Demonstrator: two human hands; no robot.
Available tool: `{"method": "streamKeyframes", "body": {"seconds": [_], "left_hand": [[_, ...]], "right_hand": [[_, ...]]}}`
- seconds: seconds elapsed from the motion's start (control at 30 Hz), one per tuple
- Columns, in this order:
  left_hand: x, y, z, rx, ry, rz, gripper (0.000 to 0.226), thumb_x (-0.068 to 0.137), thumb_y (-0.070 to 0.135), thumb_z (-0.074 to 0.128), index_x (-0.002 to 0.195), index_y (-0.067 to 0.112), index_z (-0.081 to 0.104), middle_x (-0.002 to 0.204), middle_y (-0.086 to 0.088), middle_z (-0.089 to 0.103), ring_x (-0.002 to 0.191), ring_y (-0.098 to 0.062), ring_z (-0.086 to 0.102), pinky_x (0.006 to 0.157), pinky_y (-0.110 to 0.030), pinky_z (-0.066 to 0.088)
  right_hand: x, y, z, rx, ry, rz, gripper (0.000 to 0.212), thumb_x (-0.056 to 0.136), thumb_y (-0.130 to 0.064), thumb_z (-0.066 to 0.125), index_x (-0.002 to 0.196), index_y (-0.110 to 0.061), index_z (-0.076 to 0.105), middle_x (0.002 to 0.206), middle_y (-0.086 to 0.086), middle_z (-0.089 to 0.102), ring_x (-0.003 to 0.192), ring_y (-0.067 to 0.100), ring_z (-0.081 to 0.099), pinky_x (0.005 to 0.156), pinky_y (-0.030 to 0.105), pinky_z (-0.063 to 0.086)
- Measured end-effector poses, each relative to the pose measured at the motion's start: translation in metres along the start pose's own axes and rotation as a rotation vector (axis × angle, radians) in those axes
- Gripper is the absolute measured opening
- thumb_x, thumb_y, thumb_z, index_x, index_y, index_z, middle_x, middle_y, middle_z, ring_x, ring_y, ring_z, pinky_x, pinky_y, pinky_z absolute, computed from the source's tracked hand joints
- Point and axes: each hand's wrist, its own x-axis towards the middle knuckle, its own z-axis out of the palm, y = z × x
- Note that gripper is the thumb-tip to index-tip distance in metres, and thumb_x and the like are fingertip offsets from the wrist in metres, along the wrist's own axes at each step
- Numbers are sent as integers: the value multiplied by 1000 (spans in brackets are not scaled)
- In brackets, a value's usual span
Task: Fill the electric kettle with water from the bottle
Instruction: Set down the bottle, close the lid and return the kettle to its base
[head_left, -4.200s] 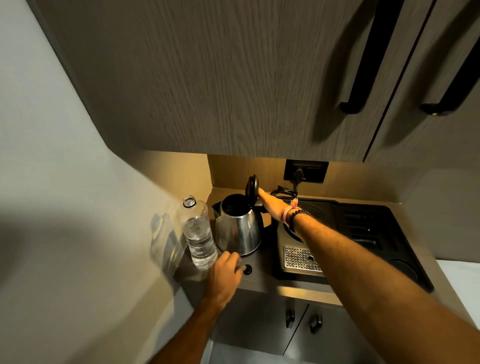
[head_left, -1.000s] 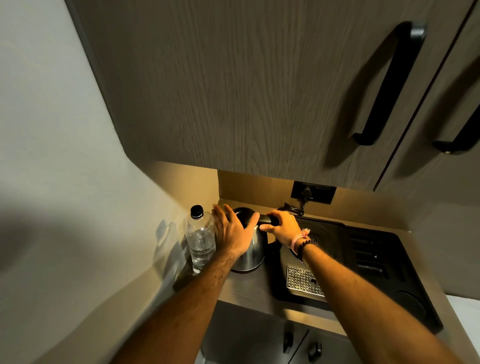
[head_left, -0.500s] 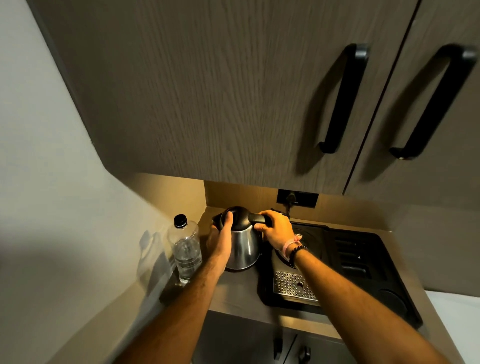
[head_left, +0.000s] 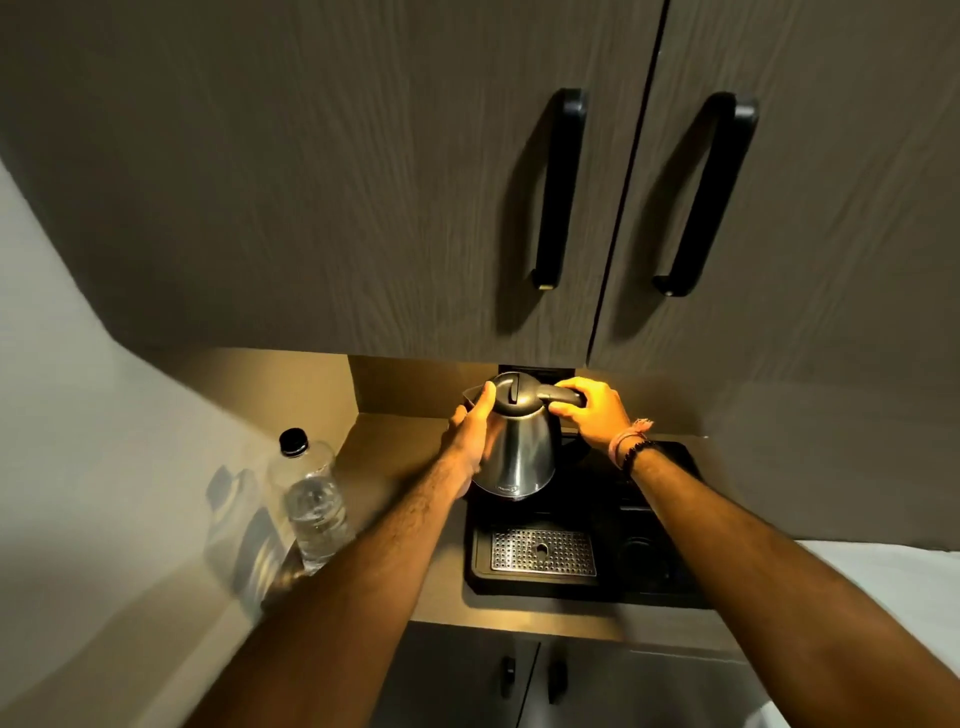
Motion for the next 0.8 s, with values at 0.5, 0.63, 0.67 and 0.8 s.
{"method": "streamKeyframes", "body": {"seconds": [0.5,0.63,0.67,0.8], "left_hand": [[13,-12,43,-78,-201,-85,63,88,67,53,133,23,54,136,3,58,115,-16,56,99,-56,45],[13,-14,42,-73,-201,-80,65,89,67,52,136,21,50,138,1,57,117,-17,55,93,-50,45],[13,-14,42,-72,-202,-72,67,89,66,52,139,21,48,141,1,55,121,-19,53,93,-51,44],[14,-17,43,-64,-189,-56,76,90,64,54,148,17,38,150,-4,47,133,-26,48,107,-60,38]], "right_hand": [[6,54,-32,49,-61,128,33,89,3,69,122,3,68,115,20,69,88,8,61,62,-2,46],[7,54,-30,58,-90,130,34,90,-2,70,123,-1,67,115,16,70,103,21,64,74,6,48],[6,54,-30,60,-87,127,34,90,-4,70,124,-2,67,117,16,70,108,24,63,84,15,48],[3,54,-27,66,-67,133,37,91,-8,72,127,-5,67,125,17,70,120,32,63,103,43,51]]}}
